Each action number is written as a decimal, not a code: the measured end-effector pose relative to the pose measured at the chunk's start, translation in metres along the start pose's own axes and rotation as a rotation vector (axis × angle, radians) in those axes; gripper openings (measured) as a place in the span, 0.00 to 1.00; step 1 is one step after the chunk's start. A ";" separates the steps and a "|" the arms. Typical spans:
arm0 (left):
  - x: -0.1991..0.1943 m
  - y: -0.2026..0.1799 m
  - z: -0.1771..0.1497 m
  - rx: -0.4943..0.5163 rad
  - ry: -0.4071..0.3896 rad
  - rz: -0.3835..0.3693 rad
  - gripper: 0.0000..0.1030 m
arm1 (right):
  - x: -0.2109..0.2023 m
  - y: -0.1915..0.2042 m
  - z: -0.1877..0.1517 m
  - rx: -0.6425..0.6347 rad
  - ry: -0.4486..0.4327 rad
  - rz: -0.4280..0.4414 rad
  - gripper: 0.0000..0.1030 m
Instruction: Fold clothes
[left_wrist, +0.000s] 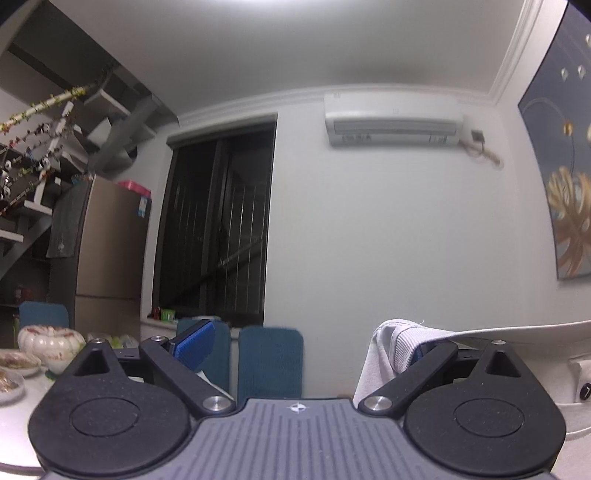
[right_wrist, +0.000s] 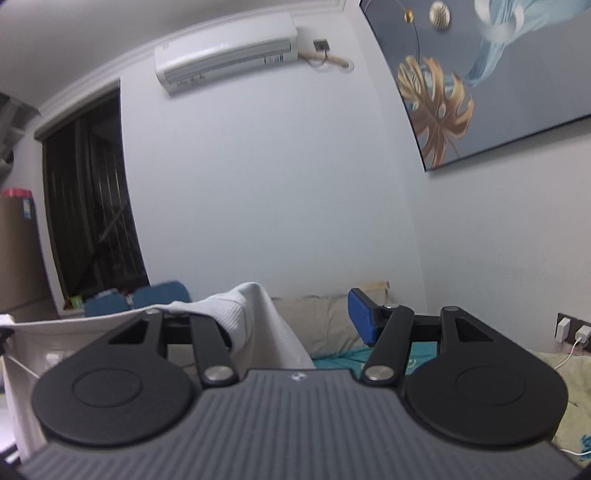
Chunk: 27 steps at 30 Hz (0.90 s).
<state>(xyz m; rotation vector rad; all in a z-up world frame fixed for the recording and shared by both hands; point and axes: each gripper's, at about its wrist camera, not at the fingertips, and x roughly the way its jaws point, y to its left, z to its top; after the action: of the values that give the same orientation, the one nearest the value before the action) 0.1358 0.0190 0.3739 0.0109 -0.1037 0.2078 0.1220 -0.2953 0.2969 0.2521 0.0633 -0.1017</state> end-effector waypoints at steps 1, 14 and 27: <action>0.019 -0.005 -0.013 0.004 0.018 0.000 0.96 | 0.021 -0.003 -0.011 -0.005 0.018 -0.007 0.58; 0.311 -0.080 -0.300 0.036 0.294 -0.043 0.99 | 0.337 -0.041 -0.228 -0.042 0.212 -0.086 0.67; 0.440 -0.160 -0.611 0.259 0.691 -0.161 0.96 | 0.528 -0.100 -0.448 -0.046 0.573 -0.130 0.67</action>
<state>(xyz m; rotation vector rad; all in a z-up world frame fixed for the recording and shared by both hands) 0.6589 -0.0339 -0.1884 0.2033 0.6117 0.0543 0.6131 -0.3273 -0.2006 0.2244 0.6518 -0.1550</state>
